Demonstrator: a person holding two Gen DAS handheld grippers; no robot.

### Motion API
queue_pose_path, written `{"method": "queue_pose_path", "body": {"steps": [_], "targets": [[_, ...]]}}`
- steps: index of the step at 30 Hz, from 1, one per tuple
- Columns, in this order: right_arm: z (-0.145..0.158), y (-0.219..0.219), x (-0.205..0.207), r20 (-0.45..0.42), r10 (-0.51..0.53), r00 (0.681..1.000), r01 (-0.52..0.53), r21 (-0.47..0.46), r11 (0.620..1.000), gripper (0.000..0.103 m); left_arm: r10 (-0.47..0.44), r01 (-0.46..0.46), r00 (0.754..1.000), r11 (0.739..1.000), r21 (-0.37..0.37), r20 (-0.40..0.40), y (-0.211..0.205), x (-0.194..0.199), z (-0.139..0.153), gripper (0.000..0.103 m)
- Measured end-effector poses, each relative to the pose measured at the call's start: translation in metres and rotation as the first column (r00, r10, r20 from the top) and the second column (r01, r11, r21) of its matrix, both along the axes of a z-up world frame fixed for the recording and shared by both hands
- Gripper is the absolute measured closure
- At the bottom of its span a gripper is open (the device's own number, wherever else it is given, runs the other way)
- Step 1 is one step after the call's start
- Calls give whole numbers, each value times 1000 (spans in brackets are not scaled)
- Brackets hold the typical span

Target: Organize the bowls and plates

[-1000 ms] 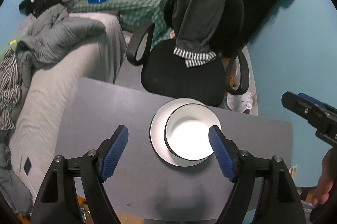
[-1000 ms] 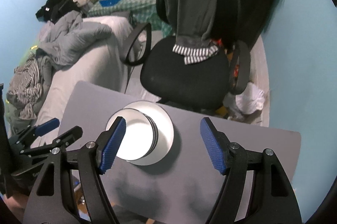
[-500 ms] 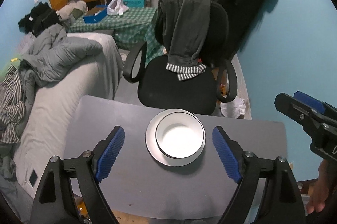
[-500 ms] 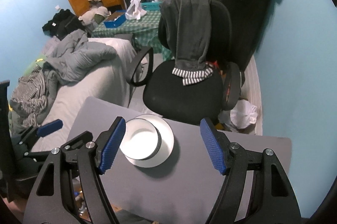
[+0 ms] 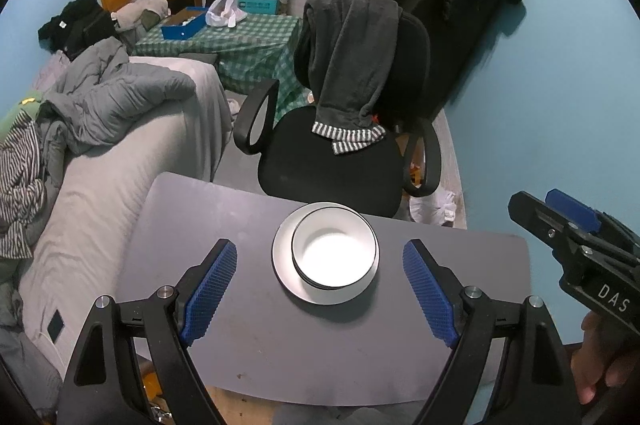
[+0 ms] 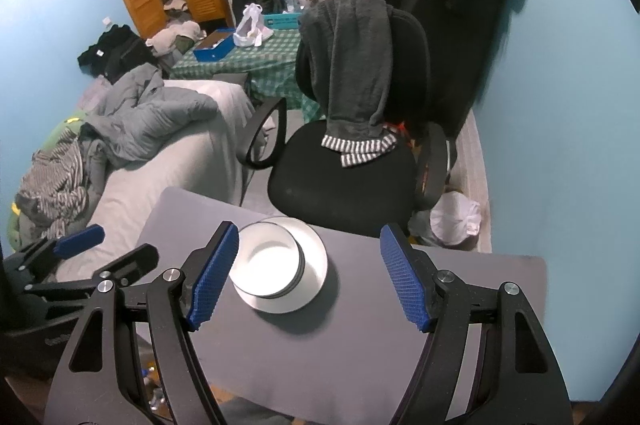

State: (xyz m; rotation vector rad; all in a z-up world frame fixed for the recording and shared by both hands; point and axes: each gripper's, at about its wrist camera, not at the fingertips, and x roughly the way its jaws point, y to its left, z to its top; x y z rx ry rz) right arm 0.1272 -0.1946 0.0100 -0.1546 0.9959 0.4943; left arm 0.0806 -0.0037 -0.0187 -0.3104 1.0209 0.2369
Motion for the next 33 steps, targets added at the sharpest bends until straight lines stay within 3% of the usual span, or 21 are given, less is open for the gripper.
{"method": "queue_pose_path", "body": {"steps": [33], "targets": [[1, -12, -4, -12, -22, 1000, 22, 1, 1000, 30, -6, 6, 1000, 1000, 10, 22, -7, -14, 1, 17]]}}
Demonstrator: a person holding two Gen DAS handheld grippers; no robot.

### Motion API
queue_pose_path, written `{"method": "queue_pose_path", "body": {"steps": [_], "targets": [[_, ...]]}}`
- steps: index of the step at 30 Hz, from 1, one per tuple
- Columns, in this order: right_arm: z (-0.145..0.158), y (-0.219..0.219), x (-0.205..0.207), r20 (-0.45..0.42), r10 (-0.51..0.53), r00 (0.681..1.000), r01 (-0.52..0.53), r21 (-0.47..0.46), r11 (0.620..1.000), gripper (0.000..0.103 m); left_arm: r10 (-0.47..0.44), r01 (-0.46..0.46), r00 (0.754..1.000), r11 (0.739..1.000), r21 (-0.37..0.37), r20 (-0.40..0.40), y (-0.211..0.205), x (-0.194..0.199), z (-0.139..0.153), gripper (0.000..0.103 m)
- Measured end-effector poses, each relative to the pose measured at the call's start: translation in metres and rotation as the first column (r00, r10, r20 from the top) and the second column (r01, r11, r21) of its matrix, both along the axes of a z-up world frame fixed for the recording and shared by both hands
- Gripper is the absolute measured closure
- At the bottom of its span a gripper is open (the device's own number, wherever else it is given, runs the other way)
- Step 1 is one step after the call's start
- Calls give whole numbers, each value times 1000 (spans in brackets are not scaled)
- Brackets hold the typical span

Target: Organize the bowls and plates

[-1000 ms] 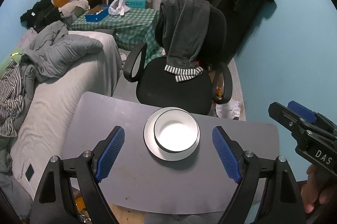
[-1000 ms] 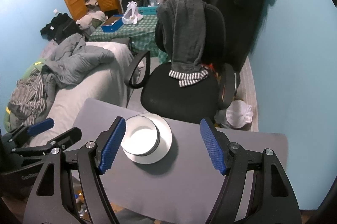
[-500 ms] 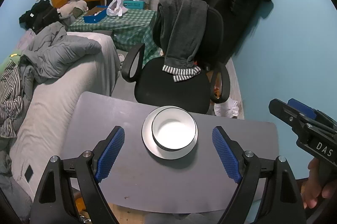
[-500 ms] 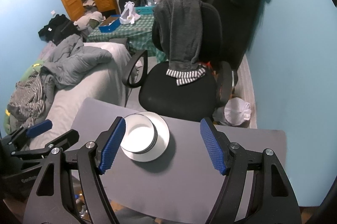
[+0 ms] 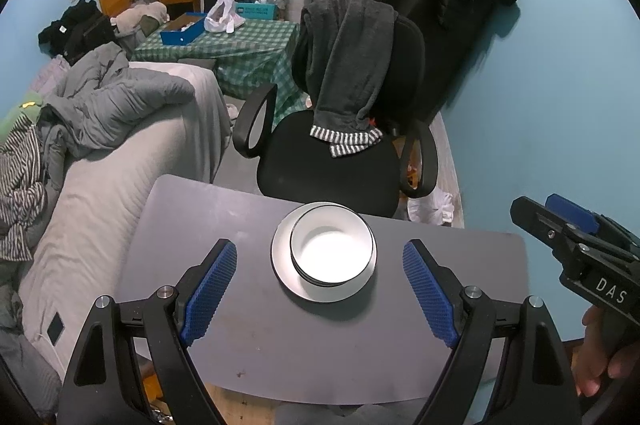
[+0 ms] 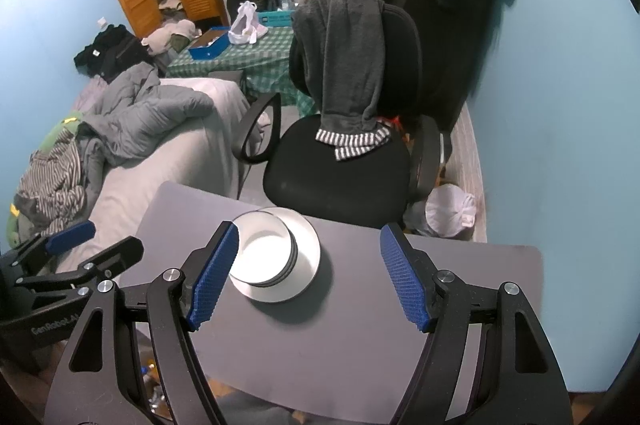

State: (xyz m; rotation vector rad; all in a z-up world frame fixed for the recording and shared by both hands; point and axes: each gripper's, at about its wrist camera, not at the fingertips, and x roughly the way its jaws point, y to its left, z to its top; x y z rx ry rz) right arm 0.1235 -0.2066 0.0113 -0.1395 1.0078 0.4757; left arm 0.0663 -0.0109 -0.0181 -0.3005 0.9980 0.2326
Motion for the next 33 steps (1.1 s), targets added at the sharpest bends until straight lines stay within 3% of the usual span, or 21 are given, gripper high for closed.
{"method": "queue_pose_path", "body": {"steps": [17, 33], "targets": [[1, 0, -7, 9, 2, 1000, -2, 4, 1000, 30, 26, -24, 999, 997, 73, -25, -1, 2, 3, 17], [2, 4, -10, -4, -2, 1000, 2, -13, 1000, 30, 15, -15, 1000, 999, 45, -11, 0, 3, 4, 17]]}}
